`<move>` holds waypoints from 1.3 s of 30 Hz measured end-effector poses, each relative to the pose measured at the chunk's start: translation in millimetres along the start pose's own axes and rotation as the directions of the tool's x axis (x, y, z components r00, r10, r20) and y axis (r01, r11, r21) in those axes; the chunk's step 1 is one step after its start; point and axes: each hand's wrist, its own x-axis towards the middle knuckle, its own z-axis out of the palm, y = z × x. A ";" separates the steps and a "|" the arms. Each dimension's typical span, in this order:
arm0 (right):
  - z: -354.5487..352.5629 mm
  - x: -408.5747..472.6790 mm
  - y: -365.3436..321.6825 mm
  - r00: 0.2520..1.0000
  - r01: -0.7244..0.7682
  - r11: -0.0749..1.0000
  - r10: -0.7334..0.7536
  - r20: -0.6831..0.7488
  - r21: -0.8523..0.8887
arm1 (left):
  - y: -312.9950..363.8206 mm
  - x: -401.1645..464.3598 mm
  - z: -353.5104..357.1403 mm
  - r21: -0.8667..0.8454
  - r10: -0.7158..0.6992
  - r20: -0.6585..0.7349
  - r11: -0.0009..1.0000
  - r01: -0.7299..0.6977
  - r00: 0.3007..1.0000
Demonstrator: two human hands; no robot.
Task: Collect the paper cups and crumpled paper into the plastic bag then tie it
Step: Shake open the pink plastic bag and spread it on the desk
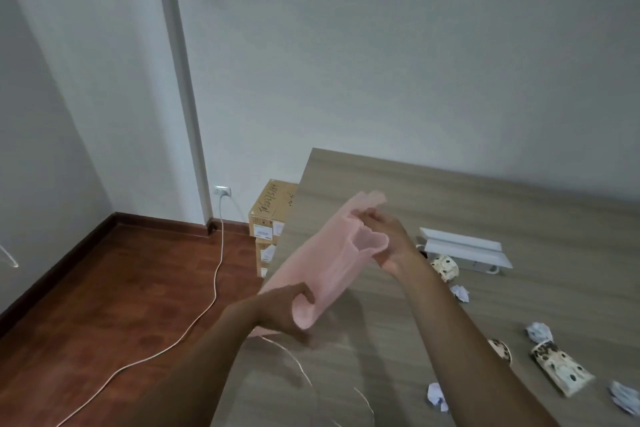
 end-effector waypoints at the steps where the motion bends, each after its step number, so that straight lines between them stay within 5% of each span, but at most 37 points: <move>1: -0.1 -1.7 0.9 0.999 0.036 0.998 -0.035 0.009 -0.048 | 8.8 -4.7 -15.1 -0.044 0.002 -0.019 0.999 -0.003 1.000; 6: 4.6 -12.7 7.4 0.983 0.184 0.954 -0.182 0.030 -0.239 | 56.5 -17.3 -74.8 -0.578 -0.024 -0.361 0.791 -0.203 0.932; 10: 7.9 -21.1 11.5 0.962 0.270 0.898 -0.270 0.050 -0.348 | 85.8 -19.9 -88.7 -0.442 0.027 -0.444 0.863 -0.245 0.895; 18: -8.3 -35.0 21.2 0.973 0.204 0.962 -0.220 -0.075 -0.181 | 69.3 -24.2 -85.8 -0.552 -0.042 -0.273 0.825 -0.121 0.961; 25: 0.8 -42.9 23.6 0.980 0.180 0.948 -0.195 -0.030 -0.262 | 82.0 -23.5 -62.1 -0.373 0.049 -0.231 0.918 -0.135 0.972; 30: 8.1 -47.3 22.9 0.978 0.192 0.950 -0.207 -0.038 -0.245 | 69.9 -21.7 -58.9 -0.491 0.048 -0.293 0.849 -0.193 0.955; 34: -4.6 -39.9 28.8 0.986 0.059 0.993 -0.073 -0.147 -0.098 | 55.5 -29.7 -65.5 -0.742 -0.130 -0.353 0.642 -0.193 0.927; 39: -31.1 -36.7 37.6 0.952 -0.208 0.862 0.287 -0.106 0.463 | 31.9 -35.2 -78.7 -0.962 -0.201 -0.255 -0.048 -0.270 0.946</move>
